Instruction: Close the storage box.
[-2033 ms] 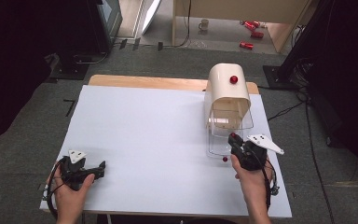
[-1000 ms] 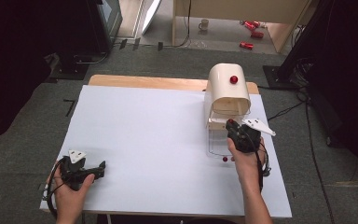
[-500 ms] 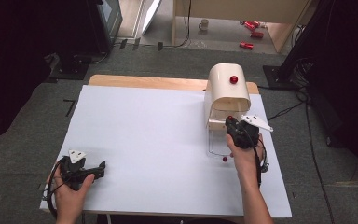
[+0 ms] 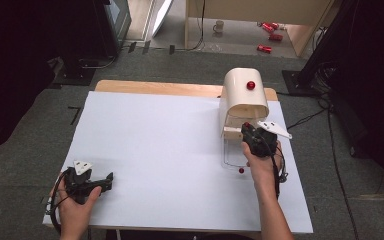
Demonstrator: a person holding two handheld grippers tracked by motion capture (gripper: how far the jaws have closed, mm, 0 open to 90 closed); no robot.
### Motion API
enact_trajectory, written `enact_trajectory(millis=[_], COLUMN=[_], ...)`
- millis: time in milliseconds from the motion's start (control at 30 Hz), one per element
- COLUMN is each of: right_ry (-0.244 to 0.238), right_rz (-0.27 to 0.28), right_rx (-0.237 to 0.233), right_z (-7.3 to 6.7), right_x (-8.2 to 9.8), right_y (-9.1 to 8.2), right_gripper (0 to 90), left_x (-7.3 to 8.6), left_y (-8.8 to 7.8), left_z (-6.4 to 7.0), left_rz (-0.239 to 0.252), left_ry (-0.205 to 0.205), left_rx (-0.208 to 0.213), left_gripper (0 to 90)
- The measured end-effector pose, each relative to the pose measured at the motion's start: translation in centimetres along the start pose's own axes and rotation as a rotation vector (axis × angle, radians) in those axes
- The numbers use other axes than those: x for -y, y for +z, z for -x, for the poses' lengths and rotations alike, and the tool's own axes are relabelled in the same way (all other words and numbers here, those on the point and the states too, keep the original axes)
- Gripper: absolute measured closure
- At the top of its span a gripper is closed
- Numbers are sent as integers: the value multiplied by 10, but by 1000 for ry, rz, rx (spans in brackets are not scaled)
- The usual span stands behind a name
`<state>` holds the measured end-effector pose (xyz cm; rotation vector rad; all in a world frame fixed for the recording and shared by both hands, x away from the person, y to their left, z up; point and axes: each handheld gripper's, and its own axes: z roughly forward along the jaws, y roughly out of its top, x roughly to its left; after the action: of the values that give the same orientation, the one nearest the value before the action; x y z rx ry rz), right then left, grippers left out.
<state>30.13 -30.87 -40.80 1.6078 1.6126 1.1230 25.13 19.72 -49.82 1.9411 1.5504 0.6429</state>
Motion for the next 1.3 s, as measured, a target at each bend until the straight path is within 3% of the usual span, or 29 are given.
enact_trajectory(millis=[67,100,133,167,200,233,267,300,333,367,400,433,500,767,1300], right_ry=[-2,-2,-30,-30,-34,-34,-31,-31,-32,-32,-30,-30,-26,-20,6], right_rz=[-10,-10,-9,-9,-18,-18,-28,-28,-37,-37,-54,-54,-68,-42,-106], right_rx=[-12,-12,3,3,0,0,4,4,4,4,-1,-1,-2,20,53], right_z=[0,0,-1,-1,0,0,2,2,3,3,4,4,5,9,17], right_x=[2,2,5,5,9,9,14,14,19,19,24,24,30,53,103], right_y=[-1,-1,-3,-3,-7,-7,-11,-11,-17,-17,-21,-21,-25,-48,-71], right_gripper=[627,627,527,527,418,418,326,326,222,222,100,100,17,0,0], left_x=[0,0,0,0,0,0,0,0,0,0,0,0,0,0,0], left_y=[0,0,0,0,0,0,0,0,0,0,0,0,0,0,0], left_z=[0,0,0,0,0,0,0,0,0,0,0,0,0,0,0], left_rz=[0,0,0,0,0,0,-1,-1,0,0,0,0,0,0,0], left_ry=[0,0,0,0,0,0,0,0,0,0,0,0,0,0,0], left_rx=[0,0,0,0,0,0,0,0,0,0,0,0,0,0,0], left_gripper=[16,16,16,15,16,16,15,16,15,16,16,16,16,16,16])
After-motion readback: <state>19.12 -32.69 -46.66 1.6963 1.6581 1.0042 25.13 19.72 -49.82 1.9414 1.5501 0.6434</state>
